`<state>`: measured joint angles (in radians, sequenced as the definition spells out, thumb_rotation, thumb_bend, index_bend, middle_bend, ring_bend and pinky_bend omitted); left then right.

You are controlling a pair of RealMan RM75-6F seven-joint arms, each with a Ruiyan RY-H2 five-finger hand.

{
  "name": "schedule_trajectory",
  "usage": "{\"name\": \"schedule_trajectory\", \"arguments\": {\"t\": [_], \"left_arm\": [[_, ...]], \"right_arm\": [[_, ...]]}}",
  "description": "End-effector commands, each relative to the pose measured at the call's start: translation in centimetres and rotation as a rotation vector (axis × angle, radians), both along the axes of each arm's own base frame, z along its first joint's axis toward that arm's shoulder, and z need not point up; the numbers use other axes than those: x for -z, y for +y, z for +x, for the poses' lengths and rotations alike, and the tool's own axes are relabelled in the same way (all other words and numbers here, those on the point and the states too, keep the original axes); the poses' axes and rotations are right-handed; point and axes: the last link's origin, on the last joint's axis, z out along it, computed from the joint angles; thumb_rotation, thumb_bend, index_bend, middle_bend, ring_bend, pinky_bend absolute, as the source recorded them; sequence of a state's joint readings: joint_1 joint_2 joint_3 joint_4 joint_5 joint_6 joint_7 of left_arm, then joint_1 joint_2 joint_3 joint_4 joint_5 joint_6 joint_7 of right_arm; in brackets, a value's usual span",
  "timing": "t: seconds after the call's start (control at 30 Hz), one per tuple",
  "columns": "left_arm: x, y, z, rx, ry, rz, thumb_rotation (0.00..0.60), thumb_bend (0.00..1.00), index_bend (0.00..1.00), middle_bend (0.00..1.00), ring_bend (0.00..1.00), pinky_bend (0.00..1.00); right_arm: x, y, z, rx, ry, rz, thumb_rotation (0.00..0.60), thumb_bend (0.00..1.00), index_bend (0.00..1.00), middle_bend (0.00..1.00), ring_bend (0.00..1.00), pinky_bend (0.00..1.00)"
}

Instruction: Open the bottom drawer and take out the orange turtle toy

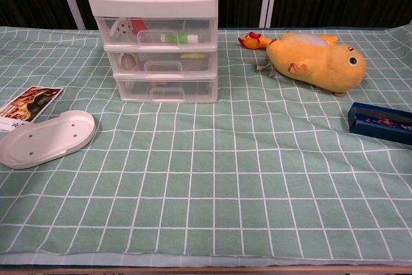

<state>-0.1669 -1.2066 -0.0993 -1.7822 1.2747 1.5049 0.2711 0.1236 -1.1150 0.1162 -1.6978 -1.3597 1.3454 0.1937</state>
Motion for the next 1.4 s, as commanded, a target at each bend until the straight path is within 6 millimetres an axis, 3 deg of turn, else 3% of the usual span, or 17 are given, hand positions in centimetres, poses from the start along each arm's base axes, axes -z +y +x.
{"name": "schedule_trajectory", "arguments": {"t": [0.03, 0.43, 0.53, 0.6, 0.67, 0.73, 0.83, 0.93, 1.07, 1.4], "left_arm": [[0.0, 0.0, 0.0, 0.000, 0.003, 0.000, 0.600, 0.07, 0.00, 0.00, 0.00, 0.00], [0.1, 0.0, 0.3, 0.003, -0.021, -0.008, 0.600, 0.08, 0.00, 0.00, 0.00, 0.00], [0.3, 0.4, 0.8, 0.012, -0.044, -0.013, 0.600, 0.10, 0.00, 0.00, 0.00, 0.06], [0.5, 0.9, 1.3, 0.017, -0.073, -0.019, 0.600, 0.20, 0.00, 0.07, 0.07, 0.22], [0.8, 1.6, 2.1, 0.031, -0.118, -0.026, 0.600, 0.41, 0.03, 0.32, 0.33, 0.49], [1.2, 2.3, 3.1, 0.045, -0.169, -0.027, 0.600, 0.54, 0.07, 0.57, 0.58, 0.67], [2.7, 3.7, 5.0, 0.051, -0.289, -0.076, 0.600, 0.62, 0.12, 0.77, 0.78, 0.82], [4.2, 4.7, 6.6, 0.039, -0.394, -0.137, 0.600, 0.67, 0.14, 0.85, 0.87, 0.90], [6.7, 5.9, 8.9, 0.023, -0.508, -0.233, 0.600, 0.71, 0.15, 0.88, 0.93, 0.97], [12.7, 7.9, 12.2, -0.131, -0.810, -0.417, 0.600, 0.71, 0.15, 0.89, 0.94, 1.00]], "right_arm": [[0.0, 0.0, 0.0, -0.002, -0.001, 0.001, 0.600, 0.09, 0.00, 0.00, 0.00, 0.18], [0.0, 0.1, 0.1, -0.005, 0.005, -0.002, 0.600, 0.09, 0.00, 0.00, 0.00, 0.18], [0.0, 0.0, 0.0, 0.002, 0.008, -0.004, 0.600, 0.09, 0.00, 0.00, 0.00, 0.18], [-0.1, 0.1, -0.1, 0.007, 0.007, -0.005, 0.600, 0.09, 0.00, 0.00, 0.00, 0.18], [-0.1, 0.1, -0.1, 0.011, 0.006, -0.008, 0.600, 0.09, 0.00, 0.00, 0.00, 0.18], [-0.2, 0.2, -0.2, 0.014, 0.003, -0.010, 0.600, 0.09, 0.00, 0.00, 0.00, 0.18], [-0.3, 0.2, -0.2, 0.014, 0.001, -0.010, 0.600, 0.09, 0.00, 0.00, 0.00, 0.18], [-0.3, 0.3, -0.2, 0.016, -0.001, -0.009, 0.600, 0.09, 0.00, 0.00, 0.00, 0.18], [-0.3, 0.2, -0.3, 0.023, -0.008, -0.007, 0.600, 0.09, 0.00, 0.00, 0.00, 0.18], [-0.3, 0.1, -0.4, 0.031, -0.026, -0.004, 0.600, 0.09, 0.00, 0.00, 0.00, 0.18]]}}
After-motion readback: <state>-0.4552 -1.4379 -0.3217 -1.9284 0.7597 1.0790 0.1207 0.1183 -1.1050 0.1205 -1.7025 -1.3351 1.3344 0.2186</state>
